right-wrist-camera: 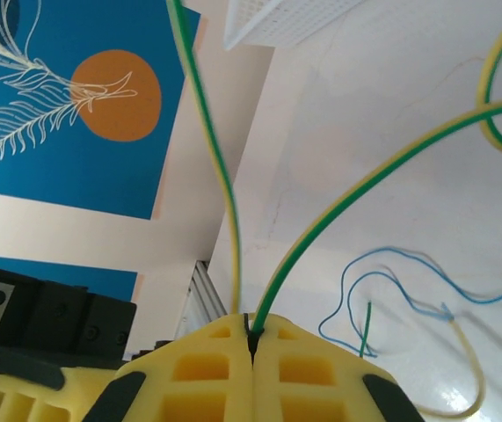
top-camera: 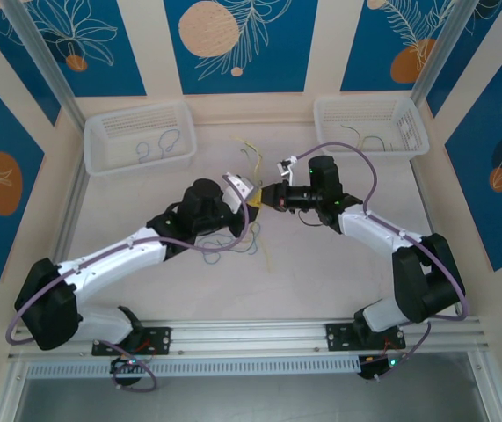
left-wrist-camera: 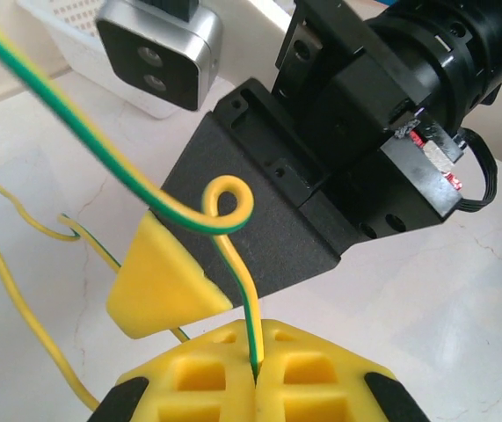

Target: Untangle the cables

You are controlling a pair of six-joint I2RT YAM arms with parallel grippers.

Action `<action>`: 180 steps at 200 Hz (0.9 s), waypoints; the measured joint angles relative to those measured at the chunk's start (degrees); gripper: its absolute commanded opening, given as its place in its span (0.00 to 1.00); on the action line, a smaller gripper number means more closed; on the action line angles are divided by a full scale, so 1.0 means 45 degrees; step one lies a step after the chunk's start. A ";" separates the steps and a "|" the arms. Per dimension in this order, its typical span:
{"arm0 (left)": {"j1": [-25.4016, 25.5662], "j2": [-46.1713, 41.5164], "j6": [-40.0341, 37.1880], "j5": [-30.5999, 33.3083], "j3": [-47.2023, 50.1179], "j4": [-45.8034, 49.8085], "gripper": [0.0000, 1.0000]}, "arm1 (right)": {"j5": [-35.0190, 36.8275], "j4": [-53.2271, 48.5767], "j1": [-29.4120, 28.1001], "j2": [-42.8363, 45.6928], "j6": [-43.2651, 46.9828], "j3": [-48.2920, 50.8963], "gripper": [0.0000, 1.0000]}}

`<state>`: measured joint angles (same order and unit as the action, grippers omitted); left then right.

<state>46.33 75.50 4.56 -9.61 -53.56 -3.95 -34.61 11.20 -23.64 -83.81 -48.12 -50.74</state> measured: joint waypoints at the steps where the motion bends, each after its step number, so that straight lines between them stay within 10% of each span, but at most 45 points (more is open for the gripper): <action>1: -0.0005 -0.0015 0.0000 0.0015 0.0015 -0.0005 0.00 | 0.0015 -0.0024 0.0005 0.0000 0.0015 0.0000 0.00; 180: -0.0539 -0.1919 -0.0141 0.3526 0.1423 0.0321 0.00 | 0.1418 -0.3225 0.5236 0.2997 0.0214 0.1676 0.00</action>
<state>43.90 66.87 3.92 6.26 -47.16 -2.50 -28.23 -3.31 -0.08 -70.32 -47.16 -43.20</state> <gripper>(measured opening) 0.049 0.039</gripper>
